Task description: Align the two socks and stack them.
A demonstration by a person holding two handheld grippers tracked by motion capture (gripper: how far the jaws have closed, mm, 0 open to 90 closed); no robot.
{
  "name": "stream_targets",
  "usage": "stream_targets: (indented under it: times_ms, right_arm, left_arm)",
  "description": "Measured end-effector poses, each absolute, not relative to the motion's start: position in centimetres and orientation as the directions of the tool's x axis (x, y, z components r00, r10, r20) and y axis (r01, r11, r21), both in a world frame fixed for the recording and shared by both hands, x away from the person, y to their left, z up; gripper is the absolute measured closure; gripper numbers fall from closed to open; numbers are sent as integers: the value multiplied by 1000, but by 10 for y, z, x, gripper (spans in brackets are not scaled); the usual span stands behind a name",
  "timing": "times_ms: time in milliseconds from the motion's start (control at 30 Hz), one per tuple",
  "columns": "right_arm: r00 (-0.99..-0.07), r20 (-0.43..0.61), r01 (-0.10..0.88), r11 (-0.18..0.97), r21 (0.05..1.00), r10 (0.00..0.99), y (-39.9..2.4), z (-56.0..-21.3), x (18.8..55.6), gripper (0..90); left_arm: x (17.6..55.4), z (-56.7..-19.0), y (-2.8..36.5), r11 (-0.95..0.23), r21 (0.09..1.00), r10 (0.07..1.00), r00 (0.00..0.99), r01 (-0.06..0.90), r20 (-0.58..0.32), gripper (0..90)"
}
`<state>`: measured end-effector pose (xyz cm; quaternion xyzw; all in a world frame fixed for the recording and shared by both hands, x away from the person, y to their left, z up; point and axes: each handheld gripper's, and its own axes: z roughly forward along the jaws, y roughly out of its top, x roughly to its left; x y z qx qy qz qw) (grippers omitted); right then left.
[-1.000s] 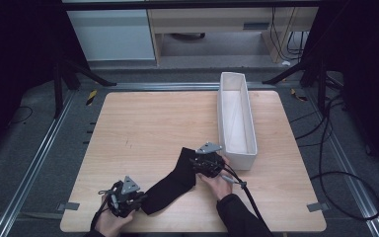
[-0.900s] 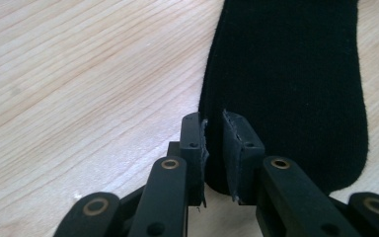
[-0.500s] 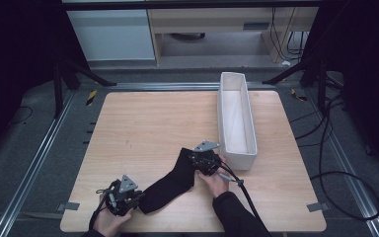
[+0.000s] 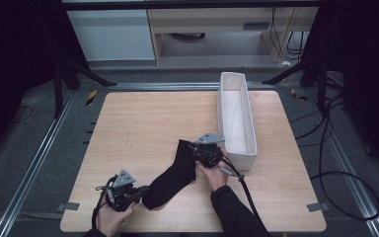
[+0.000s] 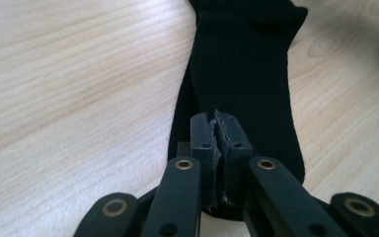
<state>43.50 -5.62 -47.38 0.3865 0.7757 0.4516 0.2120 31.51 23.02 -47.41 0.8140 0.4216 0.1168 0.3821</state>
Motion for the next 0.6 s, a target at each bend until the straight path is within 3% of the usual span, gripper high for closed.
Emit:
stream_targets:
  times_ms: [200, 300, 600]
  right_arm:
    - [-586, -1, 393, 286, 874, 810, -54, -468, 438, 796]
    - [-555, -60, 402, 330, 854, 830, -49, -476, 444, 788]
    - [-530, -103, 445, 379, 811, 842, -43, -497, 455, 775]
  left_arm:
    - [319, -478, 226, -382, 707, 782, 616, 595, -96, 854]
    - [321, -483, 221, -420, 687, 788, 614, 593, -48, 846]
    - [320, -488, 215, -470, 670, 785, 619, 575, 21, 788]
